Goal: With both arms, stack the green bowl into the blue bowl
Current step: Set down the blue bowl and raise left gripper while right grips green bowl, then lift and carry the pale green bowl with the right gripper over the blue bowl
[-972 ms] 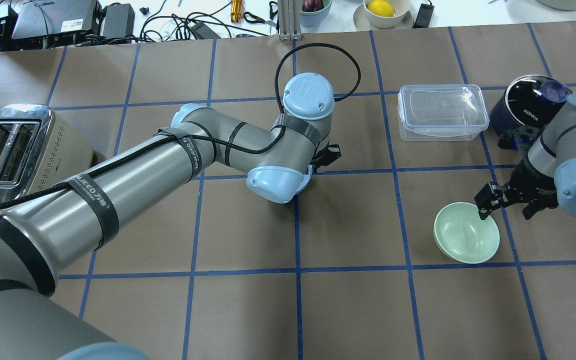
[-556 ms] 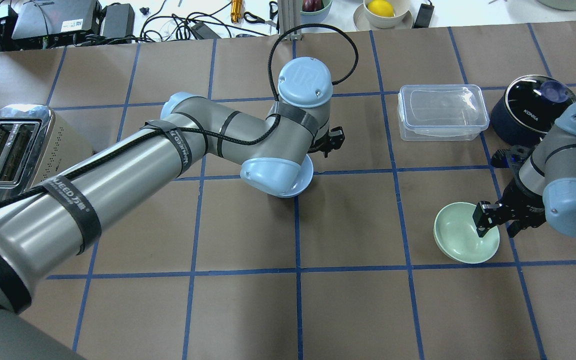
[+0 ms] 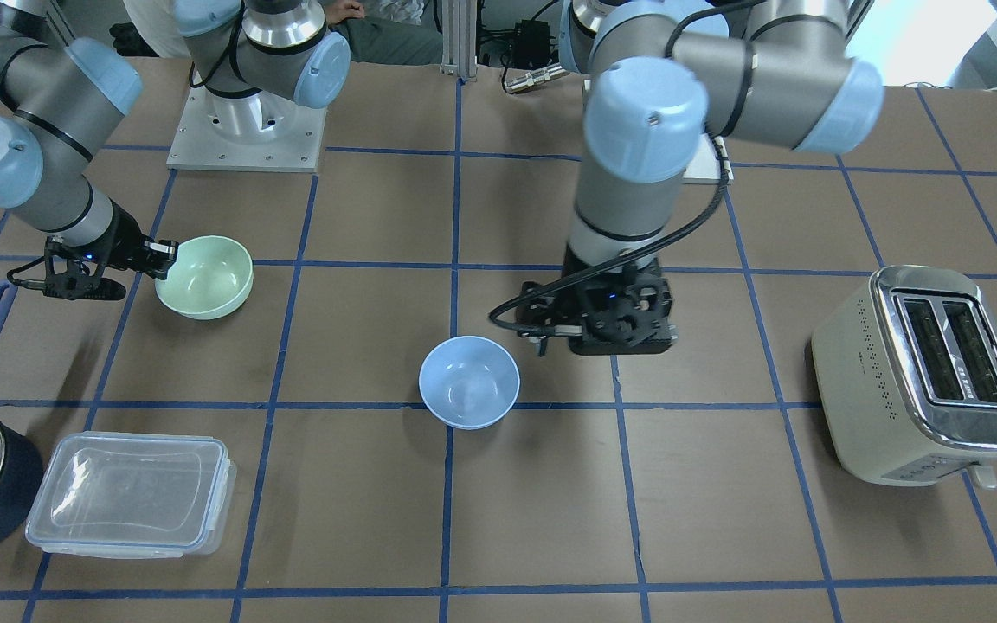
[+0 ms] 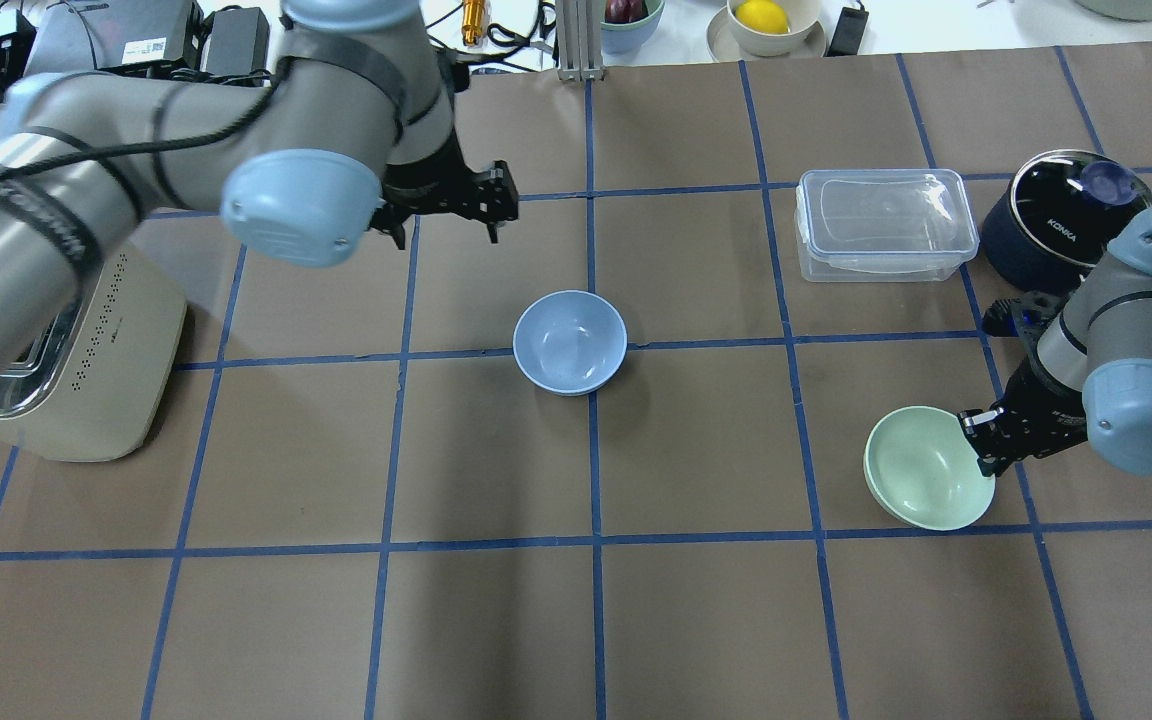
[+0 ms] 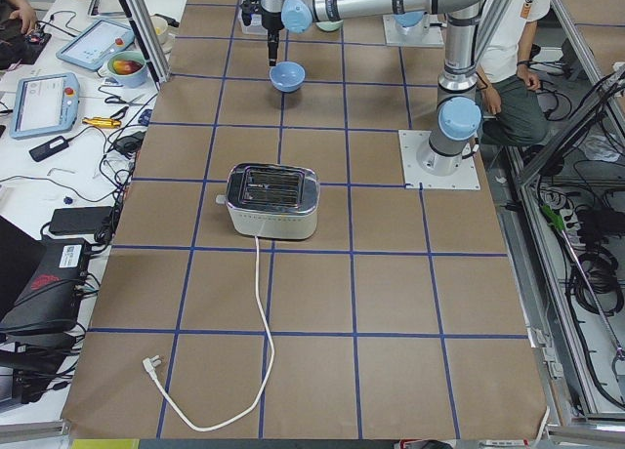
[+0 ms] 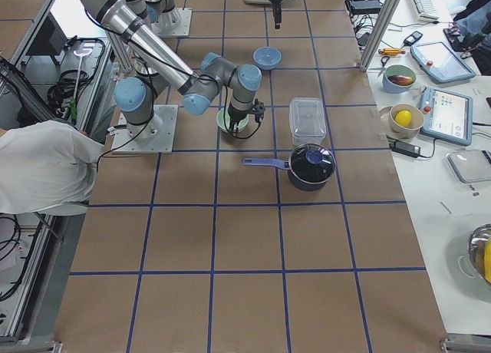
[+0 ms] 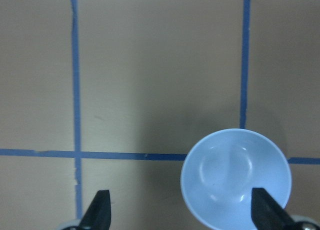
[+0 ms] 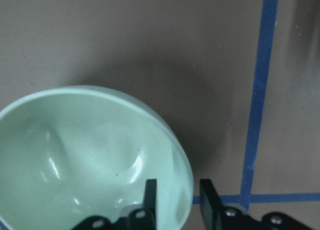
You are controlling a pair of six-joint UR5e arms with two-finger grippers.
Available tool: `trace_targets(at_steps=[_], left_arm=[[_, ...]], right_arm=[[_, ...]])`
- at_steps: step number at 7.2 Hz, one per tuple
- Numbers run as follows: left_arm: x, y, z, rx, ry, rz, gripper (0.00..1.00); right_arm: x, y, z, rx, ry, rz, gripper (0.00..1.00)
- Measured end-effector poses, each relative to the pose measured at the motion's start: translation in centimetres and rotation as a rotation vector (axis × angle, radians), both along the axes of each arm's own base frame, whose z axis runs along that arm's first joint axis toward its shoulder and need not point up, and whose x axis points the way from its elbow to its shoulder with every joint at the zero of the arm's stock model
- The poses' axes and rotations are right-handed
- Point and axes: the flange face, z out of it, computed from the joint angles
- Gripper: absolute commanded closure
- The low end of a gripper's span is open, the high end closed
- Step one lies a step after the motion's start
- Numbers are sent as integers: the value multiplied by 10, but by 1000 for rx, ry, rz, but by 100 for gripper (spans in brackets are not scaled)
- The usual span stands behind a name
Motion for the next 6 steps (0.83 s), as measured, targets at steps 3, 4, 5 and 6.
trace_targets(at_steps=[3,4,5,6], left_arm=[[71,50,77,25,-17,-118,0],[77,64,87,35,-16,-122,0],[84,66,93,23,-16,-117,0],[94,61,103,-9,-18,-102,0]], right_arm=[[11,-42,52,-147,-74,-21,100],[30,-57,70,-184,-82,-1,100],[56,-68,82,-205,-84,18,100],[92,-80,89,-215,-87,30,100]])
